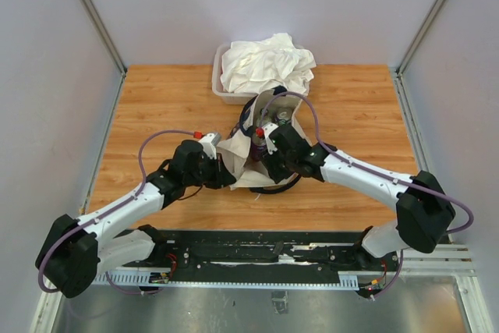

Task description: Take the beverage out of the canvas bag

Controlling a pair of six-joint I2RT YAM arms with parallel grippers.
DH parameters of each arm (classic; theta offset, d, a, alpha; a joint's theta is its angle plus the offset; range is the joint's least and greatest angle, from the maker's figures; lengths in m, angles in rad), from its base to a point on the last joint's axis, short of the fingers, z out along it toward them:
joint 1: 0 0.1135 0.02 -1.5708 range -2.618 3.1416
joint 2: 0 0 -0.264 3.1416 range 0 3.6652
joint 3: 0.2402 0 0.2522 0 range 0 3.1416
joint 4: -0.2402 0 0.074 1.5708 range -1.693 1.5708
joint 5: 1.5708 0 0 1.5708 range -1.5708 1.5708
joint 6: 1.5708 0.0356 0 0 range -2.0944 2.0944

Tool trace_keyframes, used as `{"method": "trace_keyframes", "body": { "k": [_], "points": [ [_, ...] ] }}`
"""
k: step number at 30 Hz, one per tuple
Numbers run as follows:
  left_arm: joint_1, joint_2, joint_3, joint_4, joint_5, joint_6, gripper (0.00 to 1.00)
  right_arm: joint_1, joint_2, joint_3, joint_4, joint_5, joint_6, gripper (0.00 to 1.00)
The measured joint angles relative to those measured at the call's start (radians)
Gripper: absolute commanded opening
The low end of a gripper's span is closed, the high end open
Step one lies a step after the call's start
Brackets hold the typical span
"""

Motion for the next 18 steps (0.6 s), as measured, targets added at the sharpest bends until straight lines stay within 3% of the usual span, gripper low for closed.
{"method": "trace_keyframes", "body": {
  "k": [2, 6, 11, 18],
  "points": [
    [-0.002, 0.010, -0.004, 0.000, -0.006, -0.013, 0.00, 0.000, 0.006, 0.019, 0.004, 0.008, 0.011, 0.71],
    [-0.007, 0.015, -0.002, 0.001, -0.010, -0.019, 0.00, 0.000, 0.018, 0.068, 0.013, 0.032, 0.036, 0.85],
    [-0.008, 0.021, 0.022, -0.009, -0.016, -0.017, 0.01, -0.009, 0.046, 0.121, 0.037, 0.061, 0.062, 0.91],
    [-0.007, 0.022, 0.031, -0.039, -0.034, -0.003, 0.01, -0.066, 0.155, 0.180, 0.119, 0.105, 0.090, 0.92]
  ]
}}
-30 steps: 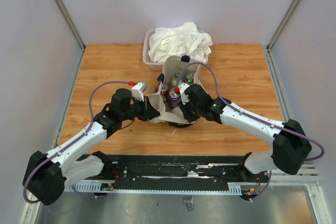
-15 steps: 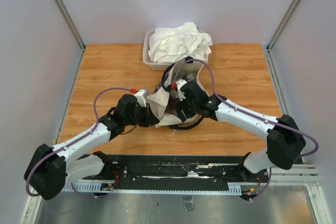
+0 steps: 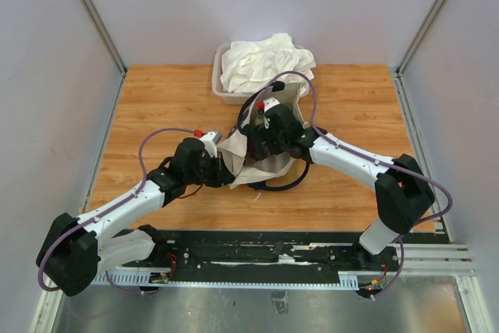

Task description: Take the beverage out of the canvas bag

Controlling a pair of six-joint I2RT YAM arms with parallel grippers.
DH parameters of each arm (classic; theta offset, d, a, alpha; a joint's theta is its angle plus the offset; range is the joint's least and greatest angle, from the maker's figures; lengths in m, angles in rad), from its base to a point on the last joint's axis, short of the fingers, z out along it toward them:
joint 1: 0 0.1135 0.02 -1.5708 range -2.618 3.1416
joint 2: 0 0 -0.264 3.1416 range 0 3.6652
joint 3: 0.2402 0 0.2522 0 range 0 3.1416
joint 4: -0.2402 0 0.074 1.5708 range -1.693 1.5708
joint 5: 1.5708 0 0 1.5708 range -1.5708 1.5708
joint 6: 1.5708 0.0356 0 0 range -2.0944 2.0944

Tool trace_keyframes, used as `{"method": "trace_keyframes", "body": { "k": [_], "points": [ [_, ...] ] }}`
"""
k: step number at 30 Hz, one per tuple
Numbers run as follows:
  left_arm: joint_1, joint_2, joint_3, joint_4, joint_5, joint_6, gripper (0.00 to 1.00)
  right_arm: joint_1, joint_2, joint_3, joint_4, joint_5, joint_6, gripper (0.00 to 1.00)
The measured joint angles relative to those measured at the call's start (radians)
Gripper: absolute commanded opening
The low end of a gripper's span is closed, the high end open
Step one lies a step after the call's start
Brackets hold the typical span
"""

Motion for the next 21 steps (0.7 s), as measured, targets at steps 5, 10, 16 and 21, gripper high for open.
{"method": "trace_keyframes", "body": {
  "k": [5, 10, 16, 21],
  "points": [
    [0.000, 0.000, 0.008, -0.014, -0.002, 0.011, 0.00, -0.031, 0.055, 0.006, 0.044, -0.017, 0.032, 0.93],
    [0.000, 0.000, 0.014, -0.024, -0.004, 0.018, 0.00, -0.031, 0.087, 0.023, 0.053, -0.058, 0.044, 0.93],
    [0.000, 0.000, 0.016, -0.027, -0.004, 0.021, 0.01, -0.031, 0.123, 0.046, 0.088, -0.095, 0.043, 0.93],
    [0.001, 0.000, 0.016, -0.024, -0.004, 0.023, 0.00, -0.031, 0.173, 0.087, 0.126, -0.106, 0.034, 0.90]
  ]
}}
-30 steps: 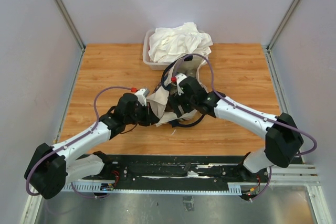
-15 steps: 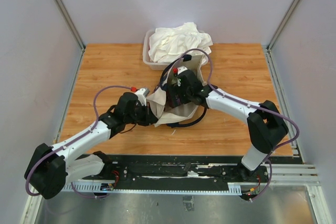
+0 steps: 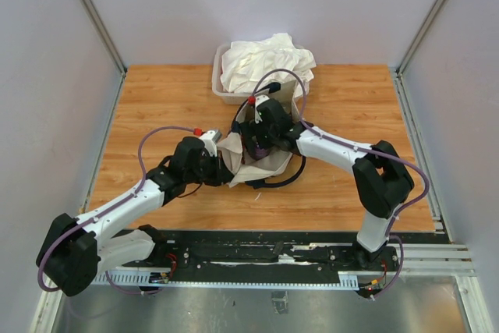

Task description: Take the beverage out of the canvas bag

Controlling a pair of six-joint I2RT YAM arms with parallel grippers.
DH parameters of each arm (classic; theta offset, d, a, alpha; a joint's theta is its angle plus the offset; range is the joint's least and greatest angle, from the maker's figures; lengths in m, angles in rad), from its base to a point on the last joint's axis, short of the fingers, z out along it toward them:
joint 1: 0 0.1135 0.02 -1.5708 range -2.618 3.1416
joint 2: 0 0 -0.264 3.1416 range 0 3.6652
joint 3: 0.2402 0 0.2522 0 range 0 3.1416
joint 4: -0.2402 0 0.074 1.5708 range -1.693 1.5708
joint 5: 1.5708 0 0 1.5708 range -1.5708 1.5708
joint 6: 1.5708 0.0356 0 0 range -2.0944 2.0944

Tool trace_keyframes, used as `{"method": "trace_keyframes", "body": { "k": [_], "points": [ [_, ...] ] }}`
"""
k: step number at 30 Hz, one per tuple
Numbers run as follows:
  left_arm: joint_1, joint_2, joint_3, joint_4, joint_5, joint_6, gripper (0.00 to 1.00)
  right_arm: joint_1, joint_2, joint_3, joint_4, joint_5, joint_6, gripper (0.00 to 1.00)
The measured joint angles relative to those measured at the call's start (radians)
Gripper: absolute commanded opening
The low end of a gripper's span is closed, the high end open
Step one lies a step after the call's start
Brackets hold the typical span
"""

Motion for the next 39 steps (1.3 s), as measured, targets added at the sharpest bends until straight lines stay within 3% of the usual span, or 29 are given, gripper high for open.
{"method": "trace_keyframes", "body": {
  "k": [12, 14, 16, 17, 18, 30, 39],
  "points": [
    [0.000, -0.006, 0.000, -0.002, -0.003, 0.004, 0.00, 0.005, 0.055, 0.034, 0.006, 0.003, -0.003, 0.80],
    [0.000, -0.006, 0.000, -0.003, -0.003, 0.006, 0.01, 0.008, 0.055, 0.034, 0.003, 0.006, -0.006, 0.65],
    [0.000, -0.006, 0.000, -0.005, -0.003, 0.009, 0.00, 0.010, 0.055, 0.034, 0.000, 0.014, -0.017, 0.34],
    [0.000, -0.005, 0.000, -0.006, -0.003, 0.011, 0.01, 0.010, 0.055, 0.034, 0.000, 0.019, -0.019, 0.12],
    [0.000, -0.005, 0.000, -0.007, -0.003, 0.012, 0.00, 0.010, 0.055, 0.037, -0.005, 0.021, -0.019, 0.01],
    [0.000, -0.003, 0.002, -0.008, -0.003, 0.018, 0.00, 0.038, 0.018, 0.109, -0.160, 0.061, -0.101, 0.01],
    [0.000, 0.005, 0.002, -0.013, -0.003, 0.018, 0.00, 0.057, -0.268, 0.191, -0.187, 0.093, -0.201, 0.01]
  ]
}}
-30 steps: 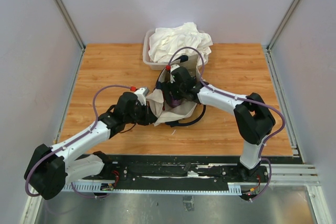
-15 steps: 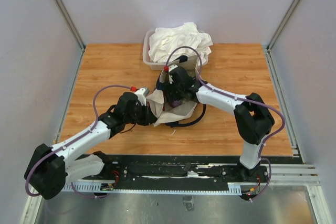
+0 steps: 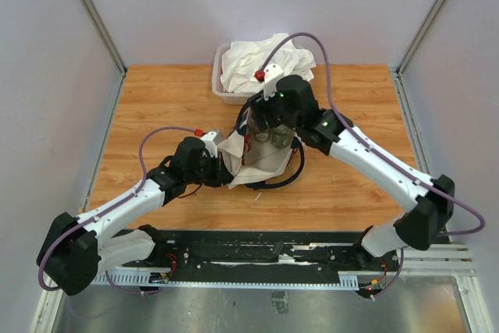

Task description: Take the beverage out of the canvas bag

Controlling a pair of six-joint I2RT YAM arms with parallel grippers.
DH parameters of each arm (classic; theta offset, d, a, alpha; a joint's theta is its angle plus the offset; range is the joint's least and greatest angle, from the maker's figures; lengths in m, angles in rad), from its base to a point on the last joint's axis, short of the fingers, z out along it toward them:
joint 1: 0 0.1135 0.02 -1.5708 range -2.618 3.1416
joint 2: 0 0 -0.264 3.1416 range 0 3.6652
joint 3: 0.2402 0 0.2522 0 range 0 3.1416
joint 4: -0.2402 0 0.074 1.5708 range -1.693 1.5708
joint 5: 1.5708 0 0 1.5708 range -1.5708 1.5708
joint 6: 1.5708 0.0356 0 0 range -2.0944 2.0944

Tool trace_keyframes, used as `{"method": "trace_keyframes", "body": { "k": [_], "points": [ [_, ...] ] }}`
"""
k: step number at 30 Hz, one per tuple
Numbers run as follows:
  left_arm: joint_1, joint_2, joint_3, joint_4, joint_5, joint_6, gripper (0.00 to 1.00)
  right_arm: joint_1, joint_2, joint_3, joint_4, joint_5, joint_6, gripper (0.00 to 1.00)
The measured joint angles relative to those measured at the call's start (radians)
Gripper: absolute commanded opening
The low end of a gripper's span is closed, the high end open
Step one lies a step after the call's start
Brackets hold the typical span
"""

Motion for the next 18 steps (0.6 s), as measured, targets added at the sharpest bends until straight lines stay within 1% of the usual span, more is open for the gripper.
{"method": "trace_keyframes", "body": {
  "k": [4, 8, 10, 13, 18],
  "points": [
    [0.000, 0.004, 0.000, 0.001, 0.000, 0.000, 0.00, 0.004, -0.103, 0.021, 0.027, 0.069, -0.046, 0.01],
    [0.000, 0.010, 0.000, 0.004, 0.002, 0.000, 0.00, -0.001, -0.179, 0.020, 0.045, 0.191, -0.121, 0.01],
    [0.000, 0.012, 0.000, 0.006, 0.003, 0.000, 0.00, -0.023, -0.207, 0.011, 0.060, 0.235, -0.144, 0.01],
    [0.000, 0.013, 0.000, 0.008, 0.004, 0.000, 0.01, -0.124, -0.260, -0.042, 0.086, 0.269, -0.143, 0.01],
    [0.000, 0.013, 0.000, 0.008, 0.005, 0.000, 0.00, -0.390, -0.319, -0.198, 0.130, 0.314, -0.098, 0.01]
  ]
}}
